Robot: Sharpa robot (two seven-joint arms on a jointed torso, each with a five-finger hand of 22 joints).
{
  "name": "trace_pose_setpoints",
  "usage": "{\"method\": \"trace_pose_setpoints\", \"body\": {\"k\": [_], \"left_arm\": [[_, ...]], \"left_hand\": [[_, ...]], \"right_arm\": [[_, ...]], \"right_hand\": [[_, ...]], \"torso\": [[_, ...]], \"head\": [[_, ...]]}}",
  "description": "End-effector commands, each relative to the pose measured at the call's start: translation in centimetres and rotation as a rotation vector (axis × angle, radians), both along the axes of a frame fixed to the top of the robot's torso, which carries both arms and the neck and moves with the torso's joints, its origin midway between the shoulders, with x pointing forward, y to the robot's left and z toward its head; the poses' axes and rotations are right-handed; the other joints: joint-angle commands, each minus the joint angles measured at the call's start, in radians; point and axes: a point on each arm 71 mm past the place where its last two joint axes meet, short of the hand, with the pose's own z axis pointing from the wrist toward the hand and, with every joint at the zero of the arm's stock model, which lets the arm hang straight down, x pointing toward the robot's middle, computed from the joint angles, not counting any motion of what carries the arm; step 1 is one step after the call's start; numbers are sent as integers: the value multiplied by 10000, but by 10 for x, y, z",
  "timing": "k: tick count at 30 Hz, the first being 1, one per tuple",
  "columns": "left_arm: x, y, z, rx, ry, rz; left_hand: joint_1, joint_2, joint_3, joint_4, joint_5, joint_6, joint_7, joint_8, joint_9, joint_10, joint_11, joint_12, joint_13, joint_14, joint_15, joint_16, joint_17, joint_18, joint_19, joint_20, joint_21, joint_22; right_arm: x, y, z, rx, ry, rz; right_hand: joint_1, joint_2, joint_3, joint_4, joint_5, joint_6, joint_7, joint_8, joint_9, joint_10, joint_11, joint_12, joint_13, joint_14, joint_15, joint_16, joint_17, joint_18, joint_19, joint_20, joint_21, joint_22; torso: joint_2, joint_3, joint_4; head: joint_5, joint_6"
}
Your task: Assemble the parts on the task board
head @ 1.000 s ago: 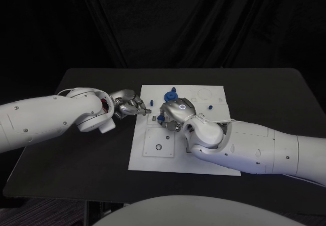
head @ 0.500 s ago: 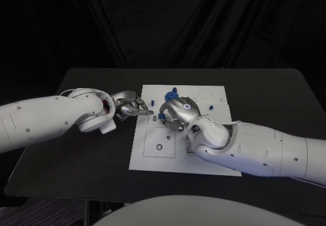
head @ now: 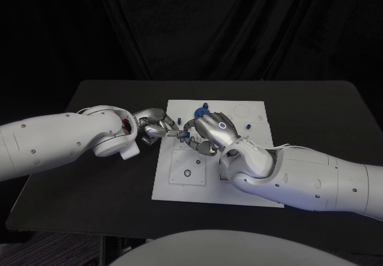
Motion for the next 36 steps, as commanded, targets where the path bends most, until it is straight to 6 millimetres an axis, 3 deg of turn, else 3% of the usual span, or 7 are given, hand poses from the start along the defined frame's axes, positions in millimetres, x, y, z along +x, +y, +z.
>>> {"method": "trace_pose_setpoints", "body": {"k": [1,8,15,17,22,30,36], "left_arm": [[-3,-5,2,-626,-5,-368],[-3,-7,3,-823,-181,-433],[-3,-9,3,-952,-282,-506],[-4,-9,3,-1042,-259,-487],[-4,-10,2,-1303,-45,-359],[-5,-11,0,-1358,199,-372],[-4,-10,-1,-1317,263,-309]], "left_hand": [[-107,10,-101,-2,-9,96,-2,-28,-89,1044,26,27,2617,1039,32,26,2633,191,-61,-9,-60,1785],[153,186,-235,-21,624,254,-43,3,-424,1044,-10,27,2617,1039,1,26,2633,198,-58,-37,-144,1766],[1514,182,382,-77,3342,659,-211,349,-779,1044,-187,27,2617,1039,-149,26,2633,227,-92,-172,-339,1728],[1876,70,662,-85,3798,690,-260,527,-795,1044,-228,27,2617,1039,-184,26,2633,233,-103,-213,-398,1719],[2572,-113,1347,-168,4323,709,-320,1039,-690,1044,-286,27,2617,1039,-242,26,2633,243,-115,-276,-497,1714],[2970,-407,1847,-374,4420,780,-408,1770,-387,1044,-363,27,2617,1039,-304,26,2633,236,-81,-334,-506,1752],[3067,-471,2175,-454,4390,762,-453,2180,-185,1044,-411,27,2617,1039,-348,26,2633,225,-41,-378,-473,1791]], "right_arm": [[-2,0,3,405,-247,176],[-3,1,3,397,-239,210],[-4,1,3,384,-212,237],[-4,2,3,382,-209,249],[-5,3,3,342,-180,264],[-4,3,2,221,-97,188],[-3,1,0,19,9,112]], "right_hand": [[-108,-10,68,10,-64,183,-150,111,590,1041,-60,28,2633,1034,-51,25,2634,-65,200,-44,50,2015],[-130,-13,84,18,-115,174,-151,107,608,1041,-62,28,2633,1034,-52,25,2634,-65,199,-46,52,2014],[-137,-13,89,21,-131,173,-152,107,615,1041,-62,28,2633,1034,-53,25,2634,-67,204,-47,63,2018],[-140,-14,91,22,-139,173,-153,107,618,1041,-63,28,2633,1034,-53,25,2634,-67,203,-47,61,2017],[-142,-16,94,21,-147,169,-153,105,620,1041,-63,28,2633,1034,-53,25,2634,-64,198,-47,49,2013],[-146,-33,128,9,-198,94,-135,64,636,1041,-56,28,2633,1034,-52,25,2634,-51,174,-48,-2,1996],[-360,-100,150,119,-1086,-415,54,-265,610,1041,106,28,2633,1034,69,25,2634,-42,132,33,-68,1970]], "torso": [[3,4,-2],[2,-4,17],[-5,-11,25],[-6,-14,29],[-4,-13,16],[2,-10,23],[6,-33,46]], "head": [[20,-1],[21,-1],[19,-1],[32,-1],[45,-1],[46,-1],[23,-1]]}}
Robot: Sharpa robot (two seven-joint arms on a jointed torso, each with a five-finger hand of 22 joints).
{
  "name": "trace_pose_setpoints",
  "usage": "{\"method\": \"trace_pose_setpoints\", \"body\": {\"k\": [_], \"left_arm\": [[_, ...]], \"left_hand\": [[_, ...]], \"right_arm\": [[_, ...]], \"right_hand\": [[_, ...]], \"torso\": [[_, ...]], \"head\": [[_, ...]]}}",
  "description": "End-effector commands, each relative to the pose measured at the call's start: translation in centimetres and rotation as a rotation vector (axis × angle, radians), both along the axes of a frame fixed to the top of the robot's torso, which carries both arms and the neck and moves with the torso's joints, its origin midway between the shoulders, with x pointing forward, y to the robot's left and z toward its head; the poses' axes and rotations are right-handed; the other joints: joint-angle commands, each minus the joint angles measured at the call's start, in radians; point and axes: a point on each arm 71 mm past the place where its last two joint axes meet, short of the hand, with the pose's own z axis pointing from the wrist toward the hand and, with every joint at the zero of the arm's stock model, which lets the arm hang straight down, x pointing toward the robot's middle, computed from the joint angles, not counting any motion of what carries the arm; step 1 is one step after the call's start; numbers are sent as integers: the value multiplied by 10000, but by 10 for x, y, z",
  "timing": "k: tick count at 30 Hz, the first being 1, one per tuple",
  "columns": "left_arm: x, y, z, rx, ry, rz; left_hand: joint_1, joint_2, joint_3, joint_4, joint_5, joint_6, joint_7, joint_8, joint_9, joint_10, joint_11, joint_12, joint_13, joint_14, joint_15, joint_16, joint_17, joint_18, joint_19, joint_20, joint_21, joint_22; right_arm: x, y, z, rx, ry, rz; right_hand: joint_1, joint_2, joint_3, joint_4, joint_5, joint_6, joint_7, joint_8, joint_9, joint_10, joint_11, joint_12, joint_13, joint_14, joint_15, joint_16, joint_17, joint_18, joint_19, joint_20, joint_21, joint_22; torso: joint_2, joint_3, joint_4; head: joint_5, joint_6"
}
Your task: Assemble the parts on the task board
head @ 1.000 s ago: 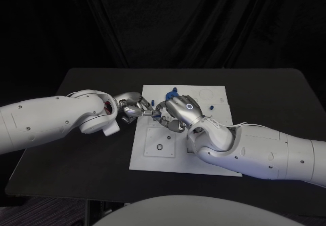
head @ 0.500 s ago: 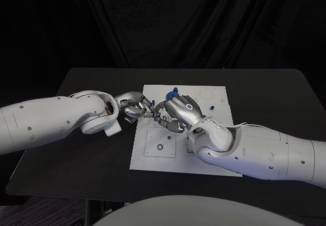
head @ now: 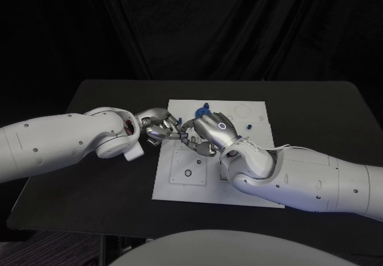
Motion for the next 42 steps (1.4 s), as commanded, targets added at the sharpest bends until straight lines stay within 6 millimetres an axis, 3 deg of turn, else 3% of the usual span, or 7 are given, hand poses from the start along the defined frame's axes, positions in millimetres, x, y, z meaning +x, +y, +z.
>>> {"method": "trace_pose_setpoints", "body": {"k": [1,5,11,24,32,39,42], "left_arm": [[-1,-2,-1,-220,155,-95],[0,-1,-3,-127,207,12],[2,0,-6,173,411,250],[5,-7,-12,1719,987,673],[14,-20,-5,3570,1562,626],[27,-37,12,4681,1486,334],[32,-44,21,4990,1258,184]], "left_hand": [[122,-8,543,-398,-28,98,-179,592,504,1026,-85,26,2613,1057,-82,26,2634,55,39,-75,35,1811],[105,-26,612,-392,-45,97,-189,673,545,1026,-89,26,2613,1057,-96,26,2634,51,52,-81,50,1822],[50,-58,740,-356,-11,63,-206,789,603,1026,-104,26,2613,1057,-109,26,2634,25,119,-95,161,1869],[-144,-152,1103,-228,-133,-32,-237,978,667,1026,-134,26,2613,1057,-147,26,2634,-37,308,-136,459,1976],[-354,-320,1600,-238,-733,-72,-281,1138,680,1026,-181,26,2613,1057,-203,26,2634,-98,475,-194,789,2058],[-583,-297,1747,-198,-1058,-48,-313,1198,688,1026,-203,26,2613,1057,-220,26,2634,-77,435,-209,727,2029],[-645,-288,1773,-191,-1091,-34,-322,1211,696,1026,-208,26,2613,1057,-225,26,2634,-88,461,-213,775,2043]], "right_arm": [[0,-2,-2,-145,93,-118],[0,-6,-1,-166,100,-126],[0,-28,2,-199,107,-399],[6,-96,53,-477,-480,-1427],[1,-118,68,-702,-556,-1667],[3,-129,73,-775,-403,-1876],[5,-132,73,-775,-279,-1962]], "right_hand": [[-266,-51,-59,170,-836,-594,259,-380,-36,1043,220,28,2627,1033,158,25,2634,-46,115,111,-97,1952],[-446,-213,-468,357,-1474,-1363,439,-799,-361,1043,350,28,2627,1033,301,25,2634,-6,48,252,-229,1909],[-370,-170,-1176,687,-2302,-2410,513,-775,-859,1043,312,28,2627,1033,267,25,2634,48,-57,255,-450,1842],[-337,-144,-1483,989,-2622,-2444,551,-707,-1014,1043,371,28,2627,1033,316,25,2634,71,-109,289,-575,1807],[-308,42,-1449,997,-2641,-2056,505,-538,-1042,1043,374,28,2627,1033,322,25,2634,86,-142,305,-653,1787],[-268,119,-1402,995,-2526,-1774,480,-436,-1062,1043,391,28,2627,1033,336,25,2634,108,-187,315,-762,1757],[-262,136,-1390,995,-2502,-1732,476,-425,-1070,1043,390,28,2627,1033,337,25,2634,116,-204,317,-803,1745]], "torso": [[7,-21,21],[7,-24,20],[5,-23,19],[-56,-24,-46],[-142,36,-183],[-210,136,-259],[-225,221,-285]], "head": [[-28,-1],[-21,-1],[-5,-1],[78,-1],[267,-1],[392,-1],[412,-1]]}}
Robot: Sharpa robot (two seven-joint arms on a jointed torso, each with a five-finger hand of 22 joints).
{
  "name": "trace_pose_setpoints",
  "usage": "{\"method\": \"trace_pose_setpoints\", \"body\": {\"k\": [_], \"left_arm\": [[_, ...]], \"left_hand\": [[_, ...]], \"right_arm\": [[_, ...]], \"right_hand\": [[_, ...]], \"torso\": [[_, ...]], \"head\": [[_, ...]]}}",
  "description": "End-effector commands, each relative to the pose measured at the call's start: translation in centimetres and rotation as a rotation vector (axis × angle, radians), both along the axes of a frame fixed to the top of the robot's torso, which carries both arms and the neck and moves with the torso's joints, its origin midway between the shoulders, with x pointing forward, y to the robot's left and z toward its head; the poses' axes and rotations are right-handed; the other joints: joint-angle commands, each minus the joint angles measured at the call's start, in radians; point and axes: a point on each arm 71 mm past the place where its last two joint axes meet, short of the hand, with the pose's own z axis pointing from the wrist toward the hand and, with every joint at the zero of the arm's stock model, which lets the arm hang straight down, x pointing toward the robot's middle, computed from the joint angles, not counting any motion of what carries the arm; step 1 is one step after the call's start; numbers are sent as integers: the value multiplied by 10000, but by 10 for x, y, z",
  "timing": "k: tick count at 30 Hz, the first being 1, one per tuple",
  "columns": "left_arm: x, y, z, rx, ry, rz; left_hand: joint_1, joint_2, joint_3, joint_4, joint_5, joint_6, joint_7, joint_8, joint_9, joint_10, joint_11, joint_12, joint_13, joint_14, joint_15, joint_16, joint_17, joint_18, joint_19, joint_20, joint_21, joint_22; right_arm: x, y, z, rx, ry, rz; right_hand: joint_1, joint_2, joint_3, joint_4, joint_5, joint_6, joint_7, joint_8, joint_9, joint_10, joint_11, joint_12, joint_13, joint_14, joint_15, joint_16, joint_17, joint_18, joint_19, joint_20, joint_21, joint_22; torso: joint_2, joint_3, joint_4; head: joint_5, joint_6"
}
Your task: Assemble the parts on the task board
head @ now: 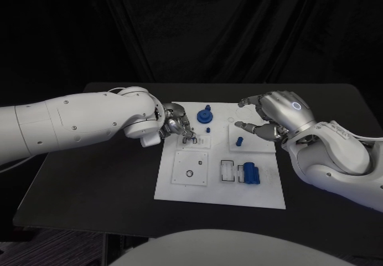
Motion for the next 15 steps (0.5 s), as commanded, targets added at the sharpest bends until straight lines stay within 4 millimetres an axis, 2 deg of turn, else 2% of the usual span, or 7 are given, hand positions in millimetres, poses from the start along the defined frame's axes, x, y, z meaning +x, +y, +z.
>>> {"method": "trace_pose_setpoints", "body": {"k": [1,3,6,9,10,12,15], "left_arm": [[4,-3,6,1198,174,-369],[6,-6,9,1343,192,-496],[10,-12,11,1628,286,-742],[13,-19,13,2016,250,-1034],[14,-21,13,2208,170,-1152],[15,-25,14,2551,-11,-1342],[18,-29,15,2850,-170,-1497]], "left_hand": [[-163,0,574,-482,-113,121,-190,686,709,1036,-60,27,2616,1056,-88,26,2634,-92,138,-32,84,2053],[-209,12,606,-496,-169,116,-196,684,719,1036,-65,27,2616,1056,-94,26,2634,-96,149,-37,104,2059],[-372,80,718,-554,-386,89,-200,665,753,1036,-71,27,2616,1056,-104,26,2634,-96,151,-49,114,2058],[-499,103,823,-675,-523,115,-218,693,823,1036,-90,27,2616,1056,-119,26,2634,-109,185,-64,180,2076],[-567,103,850,-710,-589,127,-226,703,851,1036,-97,27,2616,1056,-126,26,2634,-113,194,-69,196,2081],[-699,126,915,-772,-731,154,-244,716,905,1036,-113,27,2616,1056,-142,26,2634,-134,241,-81,285,2108],[-838,129,1039,-906,-788,193,-271,716,971,1036,-141,27,2616,1056,-167,26,2634,-183,353,-107,498,2177]], "right_arm": [[3,-4,-1,-30,354,-280],[4,-5,-2,-57,412,-322],[6,-7,-3,-125,503,-403],[8,-10,-3,-178,557,-489],[8,-11,-4,-201,574,-517],[9,-13,-4,-256,605,-565],[10,-15,-5,-338,650,-632]], "right_hand": [[41,127,49,22,86,92,7,71,-21,1078,70,27,2632,1022,77,25,2635,118,-102,-7,-76,1744],[45,134,54,22,98,102,7,73,-24,1078,71,27,2632,1022,78,25,2635,121,-108,-6,-90,1740],[54,156,70,23,128,135,5,79,-33,1078,77,27,2632,1022,81,25,2635,132,-130,-4,-141,1725],[61,179,88,24,164,187,2,91,-46,1078,74,27,2632,1022,82,25,2635,139,-146,-1,-178,1715],[61,179,88,24,164,187,2,91,-46,1078,74,27,2632,1022,82,25,2635,139,-146,-1,-178,1715],[66,188,96,23,183,209,0,95,-51,1078,74,27,2632,1022,82,25,2635,143,-154,-1,-197,1710],[67,192,101,24,193,222,-1,98,-54,1078,73,27,2632,1022,82,25,2635,146,-160,0,-212,1705]], "torso": [[-32,125,-38],[-36,142,-33],[-61,195,-31],[-77,227,-44],[-90,277,-64],[-93,318,-74],[-100,349,-68]], "head": [[8,-1],[-13,-1],[-77,-1],[-81,-1],[-47,-1],[-29,-1],[-42,-1]]}}
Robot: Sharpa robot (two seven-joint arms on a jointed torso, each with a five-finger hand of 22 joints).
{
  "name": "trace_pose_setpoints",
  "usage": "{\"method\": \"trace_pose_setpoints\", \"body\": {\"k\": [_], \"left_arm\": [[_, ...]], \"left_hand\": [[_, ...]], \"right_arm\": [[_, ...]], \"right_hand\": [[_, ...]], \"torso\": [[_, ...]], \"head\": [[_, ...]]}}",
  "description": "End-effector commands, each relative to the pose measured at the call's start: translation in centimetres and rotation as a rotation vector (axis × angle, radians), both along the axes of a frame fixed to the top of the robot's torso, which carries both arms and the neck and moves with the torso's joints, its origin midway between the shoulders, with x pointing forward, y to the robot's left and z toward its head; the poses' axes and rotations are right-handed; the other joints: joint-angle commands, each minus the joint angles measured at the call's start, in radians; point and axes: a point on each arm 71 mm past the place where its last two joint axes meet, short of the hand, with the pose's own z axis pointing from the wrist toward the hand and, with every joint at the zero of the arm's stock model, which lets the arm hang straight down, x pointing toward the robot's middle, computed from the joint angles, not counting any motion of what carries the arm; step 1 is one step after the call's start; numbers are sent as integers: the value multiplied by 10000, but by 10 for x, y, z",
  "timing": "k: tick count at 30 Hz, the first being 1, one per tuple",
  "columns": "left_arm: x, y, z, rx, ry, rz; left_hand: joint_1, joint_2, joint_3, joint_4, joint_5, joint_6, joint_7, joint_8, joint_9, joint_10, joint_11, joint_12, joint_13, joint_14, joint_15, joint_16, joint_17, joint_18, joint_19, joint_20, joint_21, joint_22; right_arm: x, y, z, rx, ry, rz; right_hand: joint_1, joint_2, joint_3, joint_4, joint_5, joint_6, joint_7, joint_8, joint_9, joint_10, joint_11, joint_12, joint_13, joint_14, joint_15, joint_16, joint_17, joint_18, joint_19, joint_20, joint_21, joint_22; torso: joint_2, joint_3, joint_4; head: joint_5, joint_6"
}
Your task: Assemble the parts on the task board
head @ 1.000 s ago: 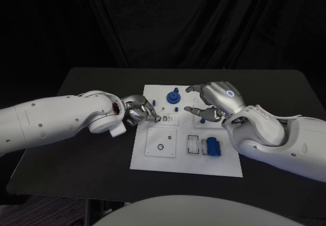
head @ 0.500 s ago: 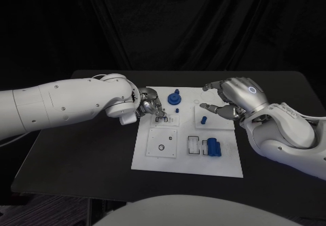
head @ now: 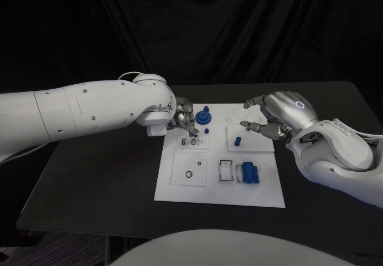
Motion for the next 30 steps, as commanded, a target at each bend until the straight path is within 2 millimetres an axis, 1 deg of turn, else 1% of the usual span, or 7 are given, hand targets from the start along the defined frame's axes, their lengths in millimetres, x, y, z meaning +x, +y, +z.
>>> {"method": "trace_pose_setpoints", "body": {"k": [1,7,16,20,22,27,30], "left_arm": [[2,-1,0,1144,-173,-540],[7,-8,3,1940,-959,-861],[9,-10,4,1963,-1756,-668],[8,-7,2,1751,-1985,-445],[8,-6,1,1647,-2070,-353],[5,-5,-3,1335,-2281,-135],[2,-5,-6,1165,-2350,-47]], "left_hand": [[-123,31,574,-581,-42,261,-221,165,988,1035,-79,27,2617,1056,-105,27,2634,-188,329,-78,137,2183],[-606,-45,868,-925,-232,471,-282,40,1117,1035,-139,27,2617,1056,-171,27,2634,-290,545,-146,570,2316],[-1333,-125,1407,-1557,-195,905,-374,-369,1341,1035,-237,27,2617,1056,-260,27,2634,-447,848,-238,1172,2519],[-1414,-140,1470,-1628,-139,933,-374,-421,1377,1035,-239,27,2617,1056,-263,27,2634,-443,838,-241,1165,2514],[-1487,-144,1513,-1663,-100,959,-375,-456,1406,1035,-239,27,2617,1056,-264,27,2634,-437,825,-242,1153,2506],[-1636,-145,1551,-1678,-175,985,-374,-526,1444,1035,-237,27,2617,1056,-264,27,2634,-428,802,-241,1132,2495],[-1765,-119,1583,-1656,-215,995,-368,-592,1470,1035,-234,27,2617,1056,-260,27,2634,-408,755,-237,1076,2467]], "right_arm": [[2,-3,-1,-167,214,-168],[5,-7,-3,-335,313,-349],[7,-11,-6,-477,410,-485],[7,-13,-7,-495,469,-543],[7,-14,-7,-501,493,-572],[7,-16,-8,-534,556,-641],[7,-16,-9,-551,589,-660]], "right_hand": [[-26,100,72,-6,67,78,1,59,-12,1043,38,28,2633,1058,47,25,2634,147,-88,0,-46,1706],[-28,113,82,-2,86,116,-4,68,-21,1043,30,28,2633,1058,43,25,2634,154,-103,0,-80,1697],[-29,118,87,-2,97,151,-10,77,-26,1043,28,28,2633,1058,41,25,2634,163,-120,-1,-120,1685],[-29,118,87,-2,97,151,-10,77,-26,1043,28,28,2633,1058,41,25,2634,163,-120,-1,-120,1685],[-29,121,91,-3,105,174,-14,84,-30,1043,28,28,2633,1058,40,25,2634,166,-128,-2,-138,1680],[-25,122,95,-6,113,186,-15,86,-33,1043,28,28,2633,1058,40,25,2634,166,-127,-2,-136,1681],[16,142,133,-17,213,226,-18,80,-61,1043,26,28,2633,1058,37,25,2634,171,-138,-4,-168,1673]], "torso": [[-23,71,-9],[-50,146,20],[-62,148,37],[-56,142,34],[-39,128,74],[-44,152,8],[-41,128,14]], "head": [[-3,-1],[150,-1],[209,-1],[207,-1],[168,-1],[283,-1],[273,-1]]}}
